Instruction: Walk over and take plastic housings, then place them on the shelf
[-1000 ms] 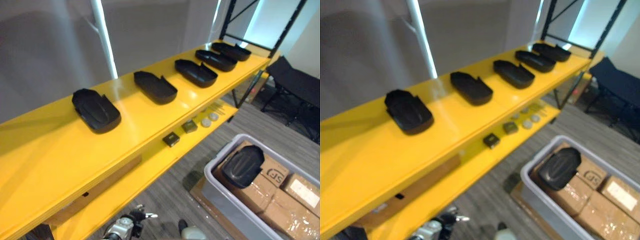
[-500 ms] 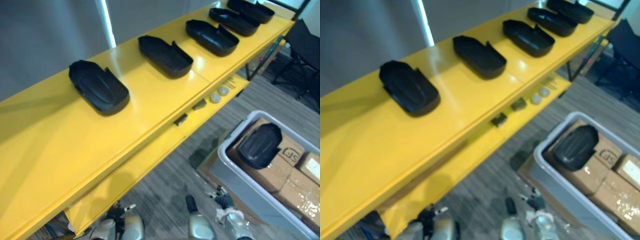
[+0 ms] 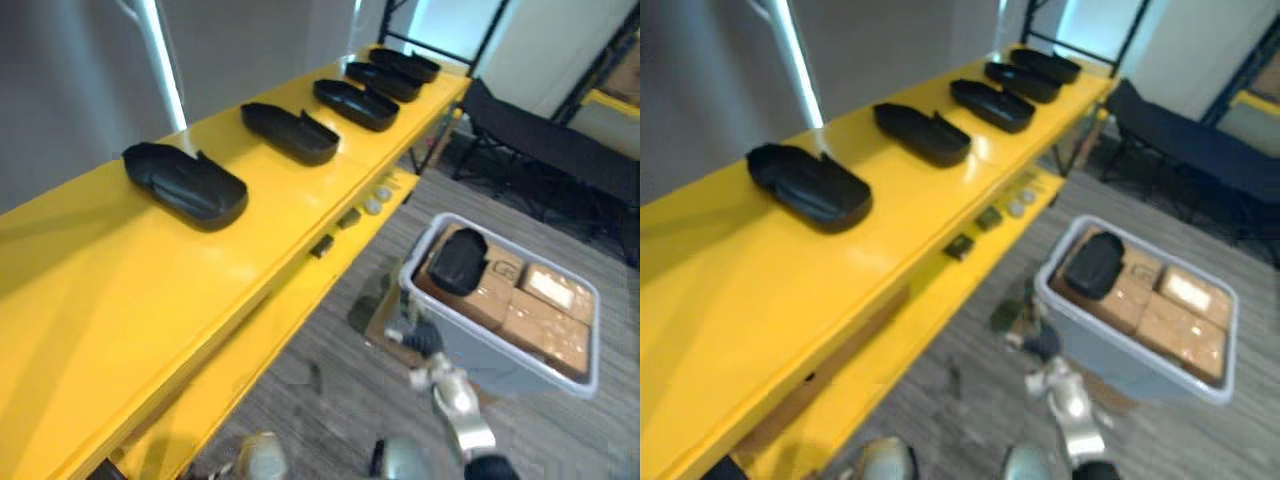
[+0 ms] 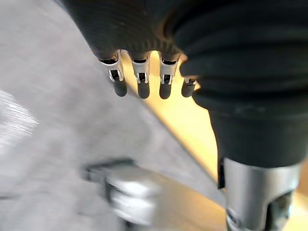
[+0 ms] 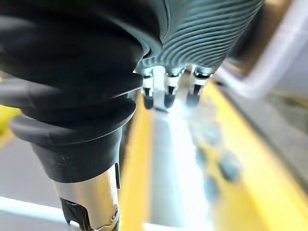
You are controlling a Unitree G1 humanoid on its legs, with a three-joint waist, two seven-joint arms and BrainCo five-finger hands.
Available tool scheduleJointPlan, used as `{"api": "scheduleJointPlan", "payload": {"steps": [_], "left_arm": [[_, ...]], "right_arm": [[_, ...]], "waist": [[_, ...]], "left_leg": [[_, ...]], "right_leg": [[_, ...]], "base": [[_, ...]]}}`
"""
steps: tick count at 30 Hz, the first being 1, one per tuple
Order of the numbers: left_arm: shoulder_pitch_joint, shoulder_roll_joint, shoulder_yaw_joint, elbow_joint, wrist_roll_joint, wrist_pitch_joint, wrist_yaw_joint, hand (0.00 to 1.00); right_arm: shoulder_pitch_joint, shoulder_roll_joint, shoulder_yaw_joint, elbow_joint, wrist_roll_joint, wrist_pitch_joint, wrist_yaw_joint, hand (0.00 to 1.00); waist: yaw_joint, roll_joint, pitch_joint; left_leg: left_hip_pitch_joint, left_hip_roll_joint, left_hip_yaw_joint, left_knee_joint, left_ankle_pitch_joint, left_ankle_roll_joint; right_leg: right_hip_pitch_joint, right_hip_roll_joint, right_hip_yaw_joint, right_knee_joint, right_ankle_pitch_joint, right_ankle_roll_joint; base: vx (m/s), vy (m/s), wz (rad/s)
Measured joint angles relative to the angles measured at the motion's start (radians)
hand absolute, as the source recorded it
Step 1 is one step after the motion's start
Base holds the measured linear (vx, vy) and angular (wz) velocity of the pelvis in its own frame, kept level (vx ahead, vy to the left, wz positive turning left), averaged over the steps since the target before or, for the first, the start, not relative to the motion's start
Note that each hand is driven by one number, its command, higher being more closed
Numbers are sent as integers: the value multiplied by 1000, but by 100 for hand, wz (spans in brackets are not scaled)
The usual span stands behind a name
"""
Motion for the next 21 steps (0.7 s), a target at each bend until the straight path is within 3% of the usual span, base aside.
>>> {"api": "scheduleJointPlan", "payload": {"steps": [2, 3, 4, 5, 6, 7, 9, 12, 14, 17, 21], "left_arm": [[32, -12, 32, 8, 0, 15, -18, 0], [50, -20, 65, 31, -1, 12, -32, 0], [56, -24, 85, 50, 0, 13, -46, 0], [55, -35, 86, 55, -1, 11, -52, 0], [47, -56, 83, 66, -1, -7, -58, 0], [27, -76, 77, 69, -1, -19, -60, 0], [3, -100, 46, 67, -2, -43, -65, 0], [-9, -147, 41, 72, -36, -93, -64, 0], [-12, -151, 4, 71, -36, -131, -23, 0], [-62, -142, -19, 62, -36, -153, 13, 0], [-61, -101, -71, 14, -30, -160, -9, 0]], "right_arm": [[-22, -15, 9, -17, 15, 16, -2, 0], [-29, -16, 9, -20, 21, 31, -1, 0], [-22, -21, 6, -20, 45, 51, 1, 0], [-14, -28, 2, -19, 58, 58, 1, 0], [8, -43, -9, -18, 67, 68, 3, 0], [40, -59, -31, -16, 68, 77, 4, 0], [95, -66, -61, 12, 67, 86, 1, 0], [198, -57, -106, 63, 23, 71, -34, 0], [275, -38, -148, 113, -23, 23, -128, 0], [352, 41, -238, 182, -43, -35, -282, 0], [398, 106, -331, 275, -14, -72, -347, 0]], "waist": [[6, -7, -16], [18, -26, -29], [36, -32, -38], [42, -23, -42], [38, -15, -56], [20, -13, -55], [-3, -5, -55], [-25, 35, -52], [-65, 51, -59], [-84, 40, -52], [-104, 12, -43]], "left_leg": [[-23, 20, 38, -5, 19, -22], [-30, 37, 65, 5, 41, -45], [-42, 38, 23, 23, 51, -56], [-46, 49, 12, 14, 58, -66], [-55, 55, -16, -8, 81, -94], [-56, 55, -32, -27, 96, -118], [-54, 56, -56, -39, 116, -150], [-15, 57, -148, -92, 140, -182], [6, 38, -167, -173, 158, -200], [19, 18, -171, -215, 163, -207], [36, -8, -159, -224, 165, -203]], "right_leg": [[31, -3, -11, -48, 5, 6], [49, 0, -31, -143, 40, 21], [63, 22, -49, -251, 37, 54], [78, 43, -51, -307, 29, 66], [103, 69, -57, -413, 22, 80], [120, 78, -80, -478, 11, 134], [129, 86, -86, -519, -19, 185], [117, 110, -44, -530, -22, 189], [88, 111, -36, -526, -22, 189], [63, 103, -15, -532, 0, 191], [73, 84, 17, -591, 51, 200]], "base": [[-87, -129, -92], [-62, -179, -135], [-85, -217, -146], [-65, -219, -133], [-25, -244, -86], [-4, -260, -62], [-4, -267, -48], [-15, -173, -60], [-24, -51, -24], [-63, 20, -16], [-114, 103, -26]]}}
